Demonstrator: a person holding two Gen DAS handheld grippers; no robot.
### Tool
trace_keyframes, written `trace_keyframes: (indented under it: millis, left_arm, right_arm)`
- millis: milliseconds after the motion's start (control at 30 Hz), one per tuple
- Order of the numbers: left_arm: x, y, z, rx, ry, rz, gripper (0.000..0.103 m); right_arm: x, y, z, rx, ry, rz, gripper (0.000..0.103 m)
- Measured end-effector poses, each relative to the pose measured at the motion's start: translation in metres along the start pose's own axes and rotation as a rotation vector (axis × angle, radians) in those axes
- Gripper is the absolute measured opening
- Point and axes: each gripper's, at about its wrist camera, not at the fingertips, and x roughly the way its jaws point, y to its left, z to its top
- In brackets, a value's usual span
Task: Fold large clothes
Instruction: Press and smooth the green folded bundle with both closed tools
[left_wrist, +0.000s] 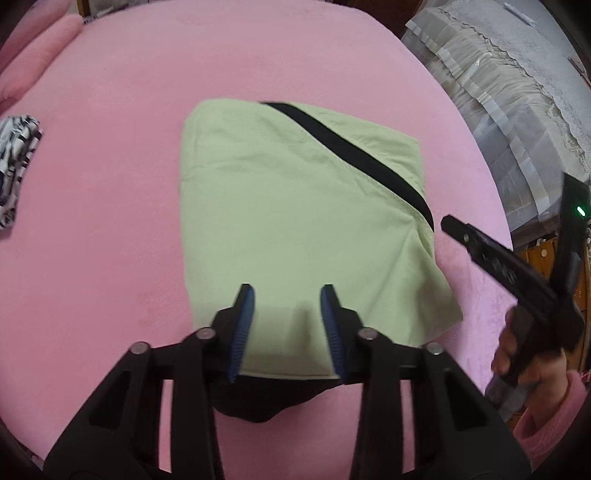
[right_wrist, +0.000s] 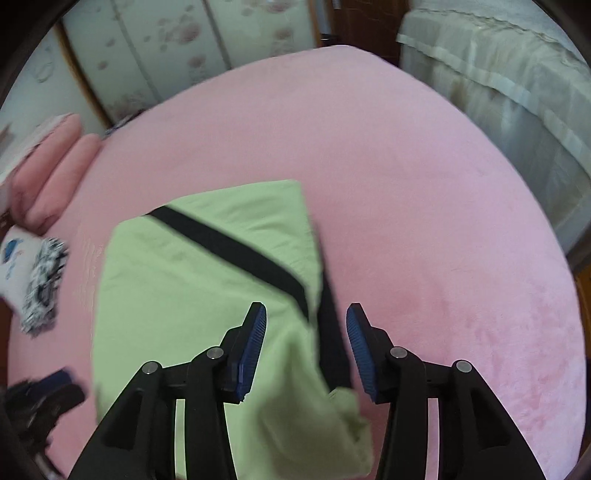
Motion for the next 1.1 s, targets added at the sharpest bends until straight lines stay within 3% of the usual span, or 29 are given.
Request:
trace_keyframes:
  millis: [133,200,267,367,433,567,767,833,967,1100]
  left_arm:
    - [0.038,0.002,-0.009,-0.048,0.127,-0.085,0.021]
    - [0.050,-0.001,-0.018,-0.015,0.147,-0.041,0.019]
    - [0.056,-0.008,-0.031,0.067,0.132,0.059,0.008]
    - [0.068,-0.009,-0.045,0.118,0.151,0.148,0.001]
    - [0.071,-0.002,-0.053,0.097,0.166,0.141,0.001]
    - [0.078,0.007,-0.060,0.062,0.181,0.122,0.001]
    - [0.074,-0.008,-0.055,0.091,0.184,0.175,0.001]
    - [0.059,-0.012,-0.049,0.083,0.155,0.175,0.001]
    - [0.034,-0.021,-0.029,0.096,0.084,0.075,0.001]
    - [0.040,-0.019,0.009,0.074,0.060,0.055,0.001]
  right_arm:
    - [0.015,0.030,-0.030,-0.079,0.127,0.171,0.046]
    - [0.025,0.040,-0.047,-0.115,0.157,0.163,0.038]
    - [0.041,0.045,-0.064,-0.126,0.210,0.140,0.023]
    - [0.053,0.046,-0.090,-0.126,0.221,0.137,0.022]
    - [0.053,0.046,-0.103,-0.148,0.233,0.132,0.021]
    - [0.062,0.031,-0.123,-0.135,0.279,0.107,0.000]
    - [0.044,0.014,-0.130,-0.116,0.301,0.062,0.000]
    - [0.026,0.016,-0.125,-0.129,0.266,0.065,0.000]
    - [0.000,0.024,-0.104,-0.148,0.130,0.161,0.000]
    - [0.025,0.027,-0.083,-0.099,0.144,0.215,0.000]
